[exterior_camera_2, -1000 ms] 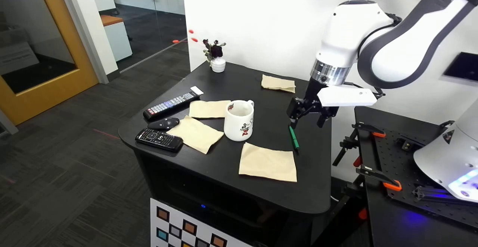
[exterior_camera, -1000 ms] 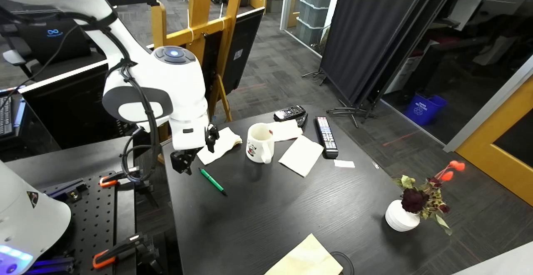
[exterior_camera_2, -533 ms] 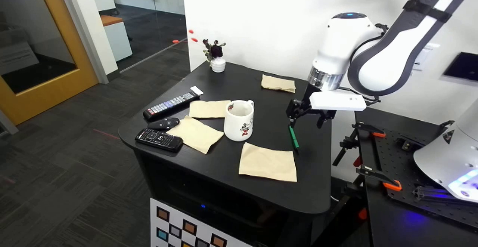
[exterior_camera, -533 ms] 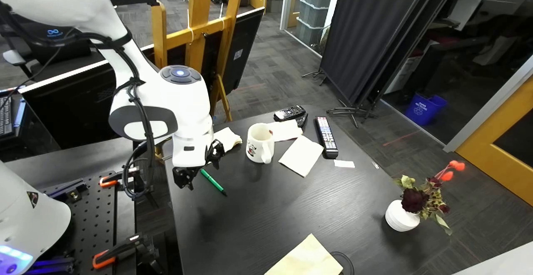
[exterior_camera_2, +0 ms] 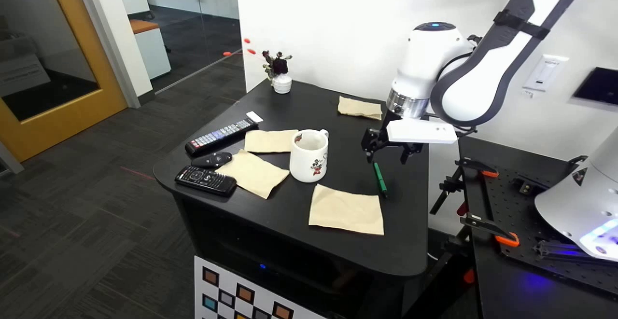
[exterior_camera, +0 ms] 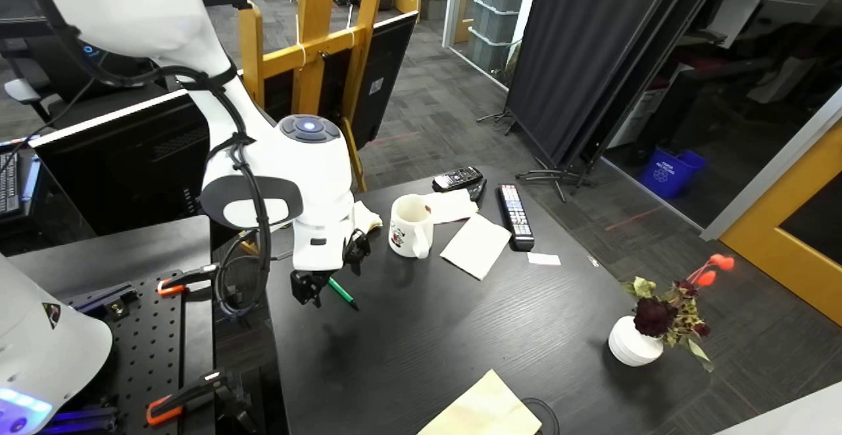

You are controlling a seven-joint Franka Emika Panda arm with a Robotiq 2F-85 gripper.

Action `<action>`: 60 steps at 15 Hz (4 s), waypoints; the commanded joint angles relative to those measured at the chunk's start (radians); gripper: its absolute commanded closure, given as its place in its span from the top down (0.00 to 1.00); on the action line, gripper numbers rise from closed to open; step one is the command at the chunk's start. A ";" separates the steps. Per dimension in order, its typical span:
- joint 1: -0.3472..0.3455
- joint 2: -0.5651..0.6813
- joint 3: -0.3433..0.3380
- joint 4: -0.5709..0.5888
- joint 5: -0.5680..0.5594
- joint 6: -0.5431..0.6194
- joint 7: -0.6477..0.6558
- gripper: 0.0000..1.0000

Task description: Take the pen from the table and put it in the white cup

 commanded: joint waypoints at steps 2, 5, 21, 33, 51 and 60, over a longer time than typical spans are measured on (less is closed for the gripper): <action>0.024 0.046 -0.009 0.040 0.023 0.018 0.013 1.00; 0.018 0.067 0.003 0.044 0.044 0.023 0.003 1.00; 0.040 0.109 -0.010 0.066 0.055 0.020 0.004 0.21; 0.225 -0.014 -0.214 0.036 -0.077 -0.031 0.034 0.03; 0.024 -0.416 0.112 0.236 -0.558 -0.449 -0.029 0.03; -0.061 -0.319 0.285 0.428 -0.813 -0.621 0.175 0.03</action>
